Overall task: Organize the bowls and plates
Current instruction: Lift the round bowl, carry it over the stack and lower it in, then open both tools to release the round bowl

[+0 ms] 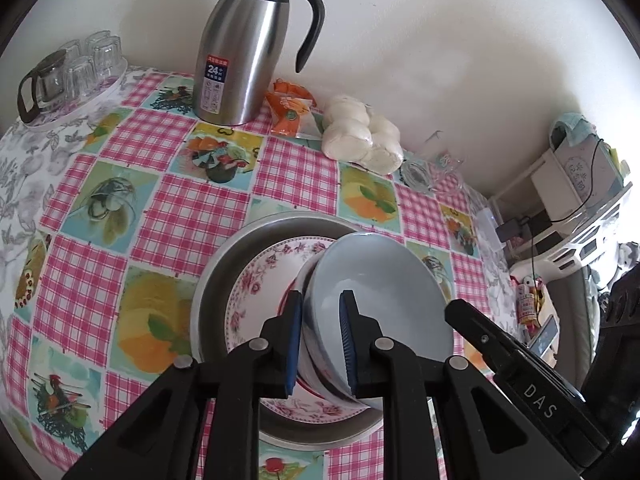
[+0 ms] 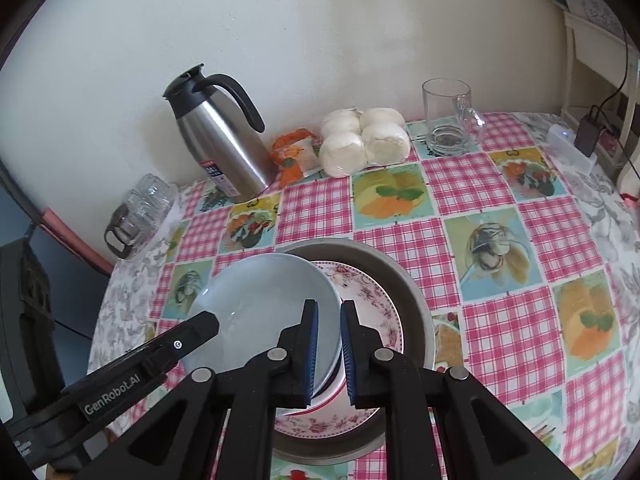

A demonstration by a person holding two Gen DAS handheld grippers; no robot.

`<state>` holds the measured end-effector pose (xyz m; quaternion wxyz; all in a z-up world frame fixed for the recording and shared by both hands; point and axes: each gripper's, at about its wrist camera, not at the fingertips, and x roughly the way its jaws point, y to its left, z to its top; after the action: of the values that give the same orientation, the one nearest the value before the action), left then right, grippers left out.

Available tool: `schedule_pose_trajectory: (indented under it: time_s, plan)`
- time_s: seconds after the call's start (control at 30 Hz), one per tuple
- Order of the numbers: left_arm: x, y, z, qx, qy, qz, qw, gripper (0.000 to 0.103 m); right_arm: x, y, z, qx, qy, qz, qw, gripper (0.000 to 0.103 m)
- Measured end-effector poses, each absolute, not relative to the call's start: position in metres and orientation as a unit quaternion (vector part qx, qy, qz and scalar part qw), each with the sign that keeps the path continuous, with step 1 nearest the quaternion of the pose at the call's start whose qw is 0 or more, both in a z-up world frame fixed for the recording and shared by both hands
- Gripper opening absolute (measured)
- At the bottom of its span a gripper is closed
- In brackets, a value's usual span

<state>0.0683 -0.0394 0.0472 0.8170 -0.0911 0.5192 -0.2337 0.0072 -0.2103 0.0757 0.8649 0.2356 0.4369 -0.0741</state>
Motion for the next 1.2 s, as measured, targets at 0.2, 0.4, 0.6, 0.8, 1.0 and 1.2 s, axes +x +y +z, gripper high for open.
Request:
schedule_pose_trajectory:
  time_s: [0.2,0.4,0.6,0.8,1.0,1.2]
  plan:
    - [0.064,-0.032,0.056,-0.094,0.511,-0.224,0.825,0.020,0.001,-0.215,0.076,0.239,0.436,-0.087,0.863,0.014]
    - [0.054,-0.023,0.063,-0.098,0.503,-0.210,0.833,0.057,-0.016,-0.211,0.085,0.233,0.425,-0.091,0.870,0.014]
    - [0.038,-0.015,0.061,-0.081,0.503,-0.185,0.841,0.077,-0.034,-0.200,0.088,0.211,0.422,-0.097,0.876,0.053]
    - [0.019,-0.008,0.048,-0.070,0.505,-0.166,0.844,0.091,-0.053,-0.191,0.077,0.196,0.430,-0.102,0.875,0.072]
    - [0.002,-0.002,0.037,-0.048,0.507,-0.153,0.847,0.092,-0.068,-0.187,0.058,0.191,0.442,-0.112,0.869,0.082]
    - [-0.014,0.011,0.033,-0.031,0.505,-0.136,0.852,0.092,-0.086,-0.186,0.044,0.187,0.449,-0.124,0.865,0.098]
